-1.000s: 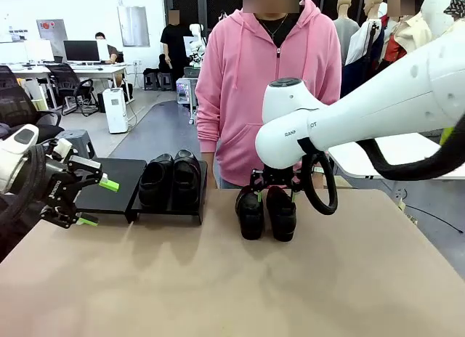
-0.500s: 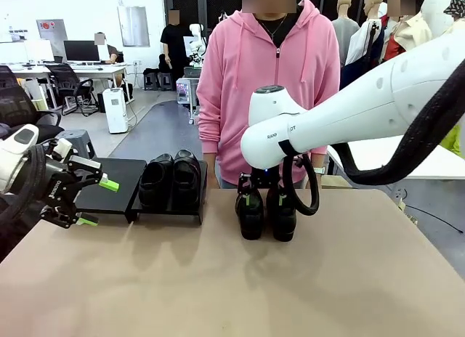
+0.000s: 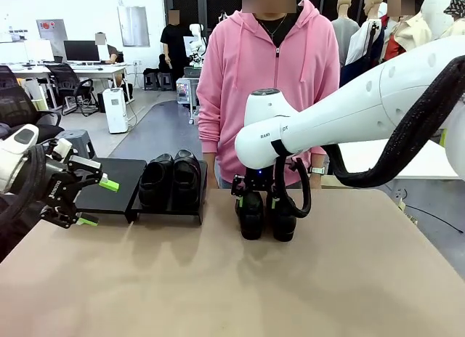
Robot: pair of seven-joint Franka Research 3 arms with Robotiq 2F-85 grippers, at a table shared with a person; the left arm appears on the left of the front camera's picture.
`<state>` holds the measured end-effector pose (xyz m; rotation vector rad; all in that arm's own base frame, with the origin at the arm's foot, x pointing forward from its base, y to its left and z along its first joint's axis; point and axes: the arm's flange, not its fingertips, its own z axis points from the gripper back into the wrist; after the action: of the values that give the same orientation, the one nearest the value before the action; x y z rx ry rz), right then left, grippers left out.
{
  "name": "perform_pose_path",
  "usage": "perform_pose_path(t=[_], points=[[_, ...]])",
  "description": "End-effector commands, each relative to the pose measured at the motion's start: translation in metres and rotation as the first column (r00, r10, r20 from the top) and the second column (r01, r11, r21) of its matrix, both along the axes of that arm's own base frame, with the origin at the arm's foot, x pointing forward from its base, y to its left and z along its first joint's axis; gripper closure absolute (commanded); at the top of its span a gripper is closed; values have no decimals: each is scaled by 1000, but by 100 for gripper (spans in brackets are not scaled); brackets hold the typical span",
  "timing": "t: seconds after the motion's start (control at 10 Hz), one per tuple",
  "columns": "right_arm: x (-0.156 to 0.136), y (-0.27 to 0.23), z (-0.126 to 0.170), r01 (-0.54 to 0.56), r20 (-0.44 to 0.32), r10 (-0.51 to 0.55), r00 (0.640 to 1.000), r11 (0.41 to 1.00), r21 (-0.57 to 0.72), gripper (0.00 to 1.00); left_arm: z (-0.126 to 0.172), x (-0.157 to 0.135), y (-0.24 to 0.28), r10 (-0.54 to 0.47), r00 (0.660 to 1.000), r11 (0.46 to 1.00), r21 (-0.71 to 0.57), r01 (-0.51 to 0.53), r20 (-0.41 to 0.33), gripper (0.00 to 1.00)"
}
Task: Organize the shoes by placing them on the stand.
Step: Pick up one Shoe and place it in the middle of the table.
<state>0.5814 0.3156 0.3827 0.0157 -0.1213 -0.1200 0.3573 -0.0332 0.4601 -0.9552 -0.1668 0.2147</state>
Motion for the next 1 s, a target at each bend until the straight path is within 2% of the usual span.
perform_pose_path(t=[0.0,0.3,0.4,0.5,0.9], points=[[8,1,-1,9,9,-9,1000,999,39,0,4,-1,2,0,1000,1000,3,0,-11,0],[12,0,-5,32,24,-33,999,999,45,0,4,-1,2,0,1000,1000,3,0,-11,0],[13,0,-6,35,25,-36,999,998,49,60,4,-1,2,0,1000,1000,3,0,-11,0],[14,-1,-7,40,29,-42,999,997,58,100,4,-1,2,0,1000,1000,3,0,-11,0],[17,-8,-16,76,1,-76,997,995,71,100,4,-1,2,0,1000,1000,3,0,-11,0]])
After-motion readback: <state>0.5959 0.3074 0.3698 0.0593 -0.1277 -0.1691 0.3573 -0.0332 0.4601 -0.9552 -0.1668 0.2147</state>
